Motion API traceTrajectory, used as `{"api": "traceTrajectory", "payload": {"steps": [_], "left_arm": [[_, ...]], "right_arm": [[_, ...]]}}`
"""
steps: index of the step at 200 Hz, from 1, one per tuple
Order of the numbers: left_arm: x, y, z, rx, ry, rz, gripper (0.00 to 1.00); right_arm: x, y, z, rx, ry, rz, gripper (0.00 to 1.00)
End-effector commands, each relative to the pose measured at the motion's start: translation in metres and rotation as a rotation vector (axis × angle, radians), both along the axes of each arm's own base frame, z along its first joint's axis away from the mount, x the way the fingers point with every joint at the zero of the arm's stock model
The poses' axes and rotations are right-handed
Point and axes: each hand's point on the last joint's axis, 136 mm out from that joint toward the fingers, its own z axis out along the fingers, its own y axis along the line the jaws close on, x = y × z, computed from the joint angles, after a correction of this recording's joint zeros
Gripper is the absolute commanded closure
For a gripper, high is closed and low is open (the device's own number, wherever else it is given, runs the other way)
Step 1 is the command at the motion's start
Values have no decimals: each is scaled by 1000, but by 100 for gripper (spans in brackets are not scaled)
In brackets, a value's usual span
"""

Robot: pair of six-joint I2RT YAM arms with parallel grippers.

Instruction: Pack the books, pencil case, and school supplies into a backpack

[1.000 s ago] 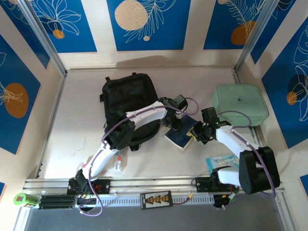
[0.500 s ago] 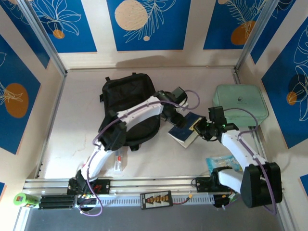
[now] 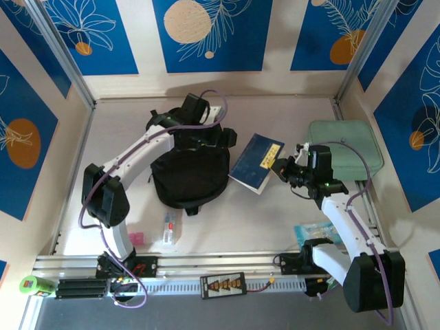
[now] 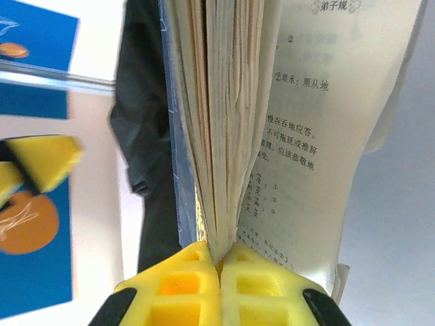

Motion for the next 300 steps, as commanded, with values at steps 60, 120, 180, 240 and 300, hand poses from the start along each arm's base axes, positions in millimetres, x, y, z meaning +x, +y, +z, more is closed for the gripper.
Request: {"api": "traceTrajectory", "payload": {"steps": [60, 120, 180, 240, 300], "left_arm": [[-23, -26, 11, -287, 142, -89, 27], [-23, -29, 21, -347, 137, -115, 56], [-15, -16, 28, -351, 87, -82, 95], [19, 39, 45, -443, -9, 178, 100], [51, 85, 82, -778, -61, 514, 100]], "right_arm": [[1, 45, 58, 181, -202, 275, 100], [4, 57, 52, 193, -166, 332, 100], [17, 58, 33, 102, -87, 280, 89], [22, 76, 28, 99, -26, 165, 18], [16, 137, 60, 317, -48, 174, 3]]}}
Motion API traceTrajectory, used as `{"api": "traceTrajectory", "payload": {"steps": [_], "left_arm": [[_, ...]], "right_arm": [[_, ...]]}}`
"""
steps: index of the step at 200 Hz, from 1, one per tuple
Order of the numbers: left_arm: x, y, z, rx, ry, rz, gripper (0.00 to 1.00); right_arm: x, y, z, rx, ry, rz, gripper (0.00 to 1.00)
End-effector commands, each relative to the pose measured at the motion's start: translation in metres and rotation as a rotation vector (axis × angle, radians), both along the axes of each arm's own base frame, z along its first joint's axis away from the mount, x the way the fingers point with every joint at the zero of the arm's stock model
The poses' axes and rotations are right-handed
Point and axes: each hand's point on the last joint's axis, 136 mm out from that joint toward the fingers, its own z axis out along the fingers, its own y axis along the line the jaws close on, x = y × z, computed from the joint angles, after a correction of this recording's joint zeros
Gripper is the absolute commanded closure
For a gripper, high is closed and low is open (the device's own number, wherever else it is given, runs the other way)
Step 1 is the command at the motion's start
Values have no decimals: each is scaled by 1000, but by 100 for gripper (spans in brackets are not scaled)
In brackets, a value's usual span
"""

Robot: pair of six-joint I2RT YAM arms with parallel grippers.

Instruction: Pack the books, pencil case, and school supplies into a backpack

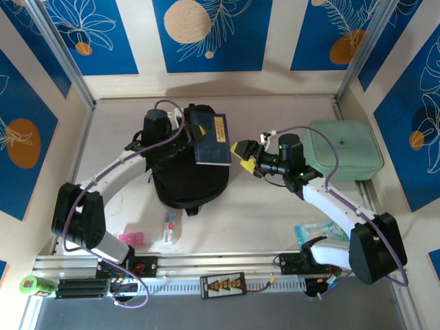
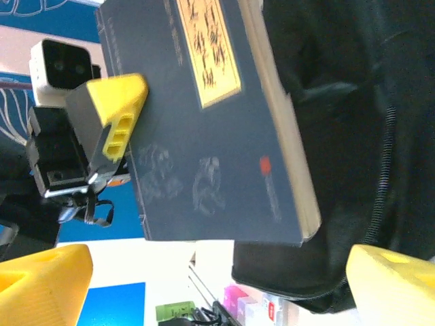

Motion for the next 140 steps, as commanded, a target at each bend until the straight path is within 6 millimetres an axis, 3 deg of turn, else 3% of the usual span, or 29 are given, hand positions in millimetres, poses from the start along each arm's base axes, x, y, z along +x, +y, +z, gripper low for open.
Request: {"api": "traceTrajectory", "payload": {"steps": [1, 41, 86, 105, 120, 140], "left_arm": [[20, 10, 58, -234, -104, 141, 100], [25, 17, 59, -336, -65, 207, 100], [19, 24, 51, -362, -19, 256, 100], [17, 28, 48, -380, -4, 274, 100], [15, 28, 51, -403, -3, 273, 100], [10, 26, 60, -426, -21, 247, 100]], "right_arm": [[7, 19, 21, 118, -3, -50, 3], [18, 44, 39, 222, -3, -84, 2], [41, 56, 50, 312, -8, -145, 8], [46, 61, 51, 328, -10, -171, 14], [46, 64, 50, 336, 10, -191, 30], [41, 65, 42, 312, 39, -272, 36]]}}
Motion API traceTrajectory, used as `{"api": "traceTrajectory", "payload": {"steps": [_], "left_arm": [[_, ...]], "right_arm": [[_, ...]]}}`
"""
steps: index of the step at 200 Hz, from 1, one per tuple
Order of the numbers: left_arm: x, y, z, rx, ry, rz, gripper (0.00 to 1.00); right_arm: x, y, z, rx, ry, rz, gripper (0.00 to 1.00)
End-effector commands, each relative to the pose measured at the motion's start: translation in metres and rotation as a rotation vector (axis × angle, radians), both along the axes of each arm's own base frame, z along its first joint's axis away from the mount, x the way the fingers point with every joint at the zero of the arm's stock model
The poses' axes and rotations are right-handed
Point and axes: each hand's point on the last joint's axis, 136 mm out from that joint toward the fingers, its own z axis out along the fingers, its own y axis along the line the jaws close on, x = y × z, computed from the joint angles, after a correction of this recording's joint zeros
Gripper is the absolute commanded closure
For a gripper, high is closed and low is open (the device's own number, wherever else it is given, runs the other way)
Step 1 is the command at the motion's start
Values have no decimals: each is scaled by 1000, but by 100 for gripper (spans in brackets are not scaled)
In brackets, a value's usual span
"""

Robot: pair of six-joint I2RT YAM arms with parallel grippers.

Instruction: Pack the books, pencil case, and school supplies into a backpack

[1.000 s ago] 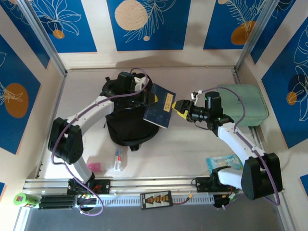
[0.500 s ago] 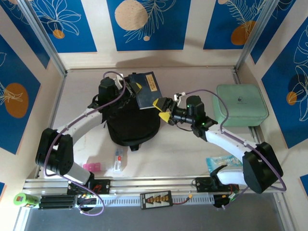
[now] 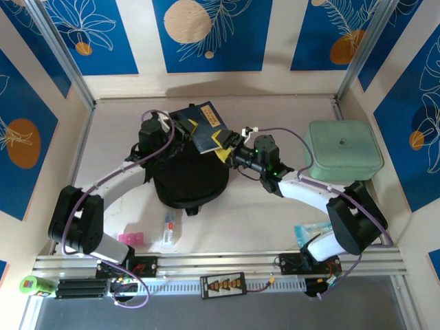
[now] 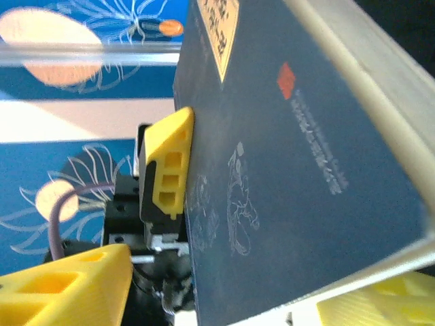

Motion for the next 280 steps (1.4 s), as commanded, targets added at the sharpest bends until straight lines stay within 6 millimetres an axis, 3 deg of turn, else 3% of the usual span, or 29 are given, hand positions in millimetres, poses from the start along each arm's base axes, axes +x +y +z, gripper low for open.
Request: {"api": "traceTrajectory", "payload": {"steps": [1, 51, 99, 119, 133, 154, 179, 195, 222, 280], "left_arm": [[-5, 4, 48, -92, -123, 4, 100], [-18, 5, 48, -101, -108, -3, 100], [-22, 0, 47, -126, -110, -20, 100], [-24, 1, 40, -106, -100, -25, 100], [-24, 1, 29, -62, -86, -30, 100], [-23, 10, 1, 39, -21, -13, 84], [-29, 29, -29, 176, 4, 2, 46], [-37, 40, -48, 312, 12, -28, 29], [-61, 49, -64, 607, 23, -163, 13], [-95, 42, -78, 1011, -98, -453, 0]], "right_arm": [[3, 0, 19, 34, -9, -114, 37], [-1, 3, 12, 31, 63, -177, 49], [2, 12, 14, 19, 78, -207, 50], [6, 11, 11, 15, 83, -228, 58], [7, 10, 11, -11, 73, -234, 70], [6, 6, 1, -119, 117, -242, 81], [7, -3, -6, -247, 105, -261, 96], [8, -10, -8, -314, 93, -266, 100], [5, -24, -12, -384, 83, -259, 100], [-10, -74, -26, -493, 117, -229, 100]]}}
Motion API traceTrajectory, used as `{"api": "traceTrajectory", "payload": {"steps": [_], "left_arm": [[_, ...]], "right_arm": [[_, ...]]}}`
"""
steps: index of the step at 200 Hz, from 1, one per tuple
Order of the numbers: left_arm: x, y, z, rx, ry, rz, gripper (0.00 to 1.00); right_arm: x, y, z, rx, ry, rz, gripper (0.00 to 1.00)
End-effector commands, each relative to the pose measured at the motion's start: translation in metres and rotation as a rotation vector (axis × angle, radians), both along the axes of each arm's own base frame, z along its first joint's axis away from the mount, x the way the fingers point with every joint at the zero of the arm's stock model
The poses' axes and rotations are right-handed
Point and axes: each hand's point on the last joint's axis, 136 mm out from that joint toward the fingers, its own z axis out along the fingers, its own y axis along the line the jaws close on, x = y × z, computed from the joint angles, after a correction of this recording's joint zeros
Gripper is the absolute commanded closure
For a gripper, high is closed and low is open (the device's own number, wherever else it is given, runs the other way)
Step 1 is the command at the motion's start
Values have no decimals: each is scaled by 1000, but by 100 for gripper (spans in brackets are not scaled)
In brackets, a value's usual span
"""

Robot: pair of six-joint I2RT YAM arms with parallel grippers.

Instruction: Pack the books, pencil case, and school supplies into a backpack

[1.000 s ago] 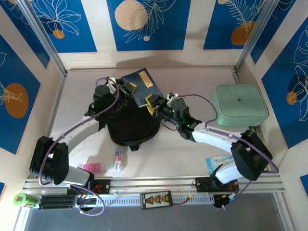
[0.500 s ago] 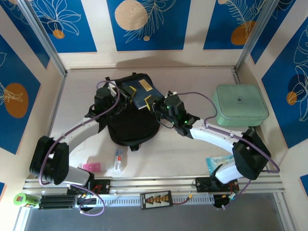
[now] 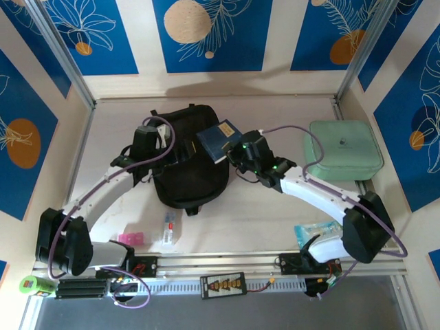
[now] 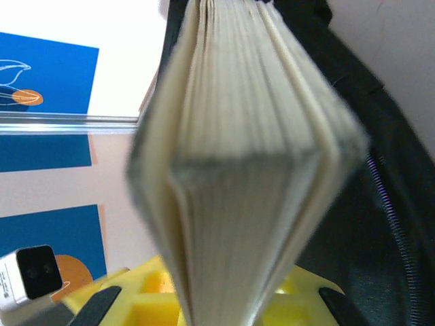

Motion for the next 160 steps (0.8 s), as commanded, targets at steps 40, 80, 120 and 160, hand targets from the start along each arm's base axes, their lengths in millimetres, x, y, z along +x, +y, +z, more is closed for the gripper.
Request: {"api": "traceTrajectory", "payload": {"steps": [40, 80, 120, 160], "left_arm": [[-49, -16, -13, 577, -57, -395, 0], [-77, -23, -28, 819, -56, -614, 1], [-103, -25, -49, 904, -42, -801, 1], [-106, -12, -63, 1057, 0, -868, 1]], "right_arm": [[-26, -69, 0, -65, 25, 20, 100], [-34, -108, 0, -60, 32, 1, 100], [-40, -131, -3, 1, 26, -18, 100], [-46, -139, -7, 21, 9, -26, 100]]}}
